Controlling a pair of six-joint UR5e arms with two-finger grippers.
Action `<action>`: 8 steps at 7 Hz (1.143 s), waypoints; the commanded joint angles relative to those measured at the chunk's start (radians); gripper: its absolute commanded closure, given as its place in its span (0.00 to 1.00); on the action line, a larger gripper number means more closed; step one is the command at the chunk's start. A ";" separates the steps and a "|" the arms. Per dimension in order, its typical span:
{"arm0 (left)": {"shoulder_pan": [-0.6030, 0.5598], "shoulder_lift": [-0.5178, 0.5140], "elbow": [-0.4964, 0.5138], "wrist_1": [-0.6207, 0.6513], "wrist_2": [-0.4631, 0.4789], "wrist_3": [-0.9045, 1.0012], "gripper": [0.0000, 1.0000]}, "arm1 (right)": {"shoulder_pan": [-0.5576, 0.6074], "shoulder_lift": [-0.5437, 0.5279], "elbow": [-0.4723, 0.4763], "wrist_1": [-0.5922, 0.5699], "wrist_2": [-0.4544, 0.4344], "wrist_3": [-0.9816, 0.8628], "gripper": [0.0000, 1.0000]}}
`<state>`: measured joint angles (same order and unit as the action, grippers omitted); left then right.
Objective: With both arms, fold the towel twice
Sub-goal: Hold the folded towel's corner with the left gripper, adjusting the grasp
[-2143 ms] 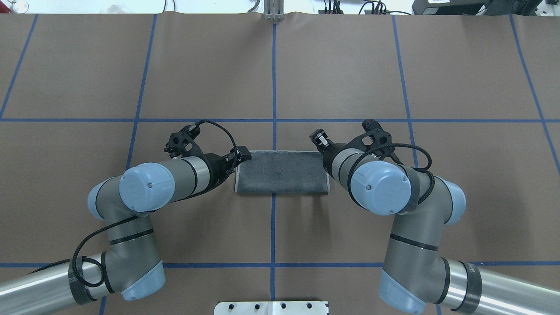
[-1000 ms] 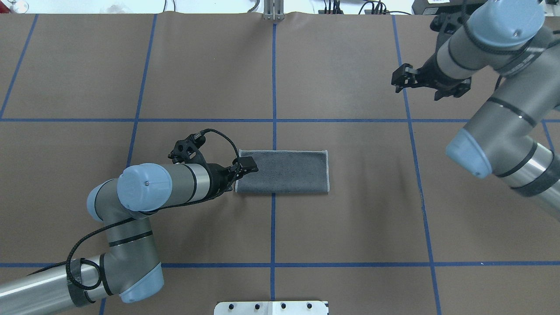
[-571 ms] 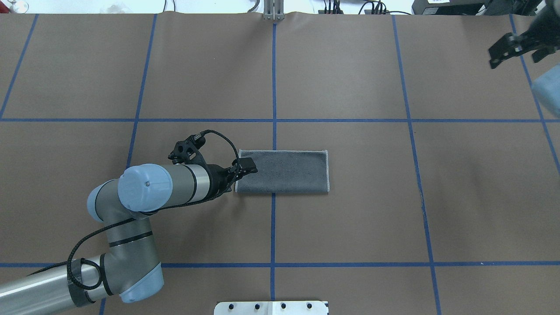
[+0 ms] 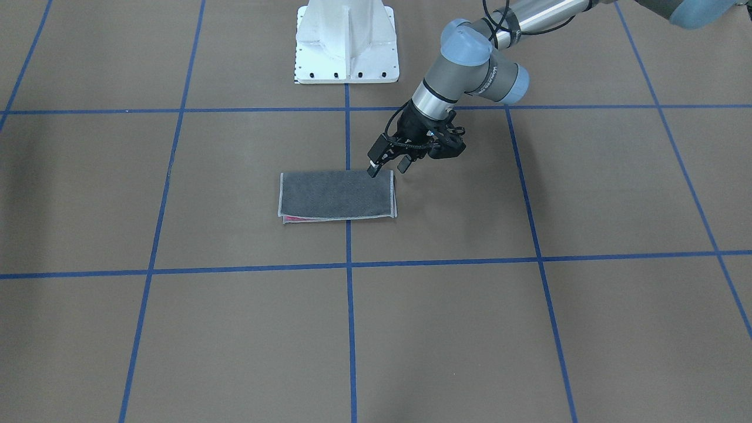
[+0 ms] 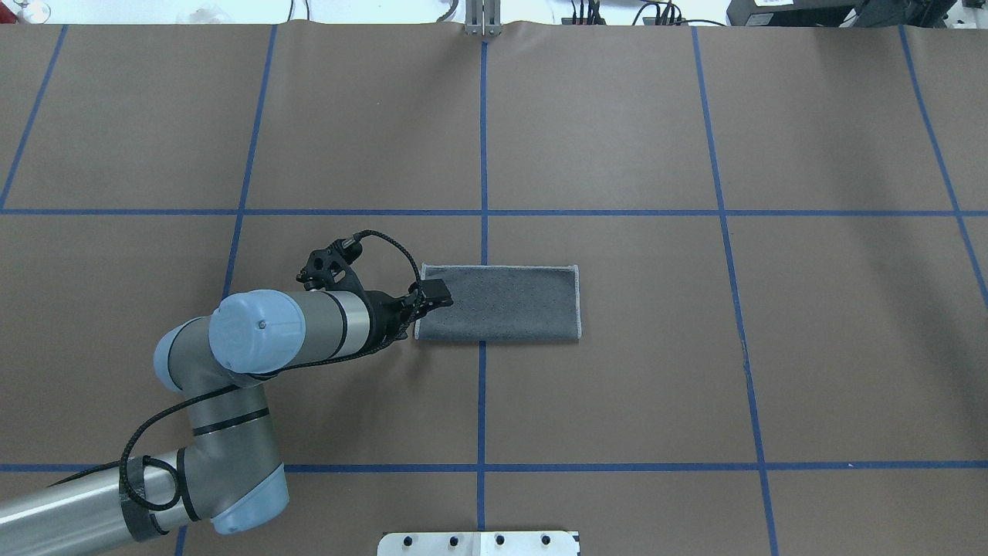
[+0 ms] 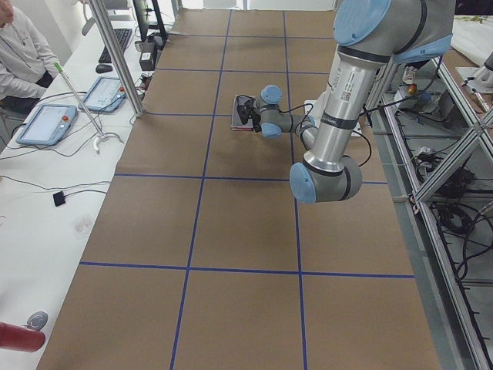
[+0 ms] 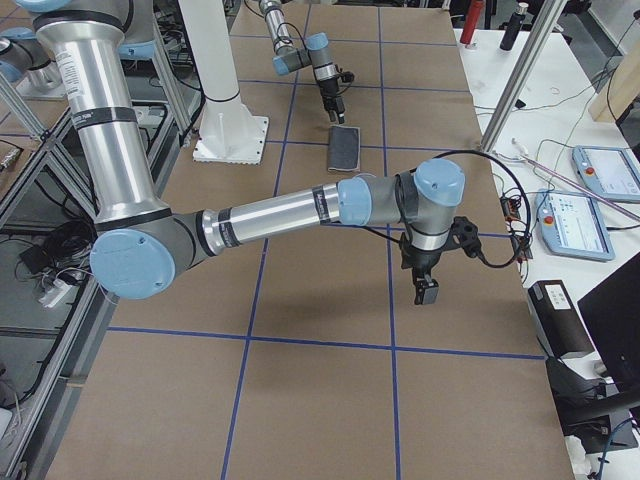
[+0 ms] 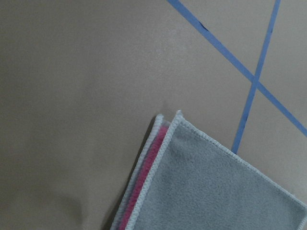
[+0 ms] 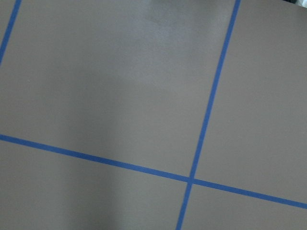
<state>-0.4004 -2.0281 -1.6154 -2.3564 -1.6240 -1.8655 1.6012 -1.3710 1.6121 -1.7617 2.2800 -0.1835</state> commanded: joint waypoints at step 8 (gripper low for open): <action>0.009 -0.037 0.057 0.002 0.006 -0.003 0.28 | 0.051 -0.056 -0.012 0.005 0.039 -0.010 0.00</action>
<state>-0.3919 -2.0646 -1.5577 -2.3536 -1.6183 -1.8688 1.6520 -1.4267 1.5998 -1.7564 2.3194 -0.1945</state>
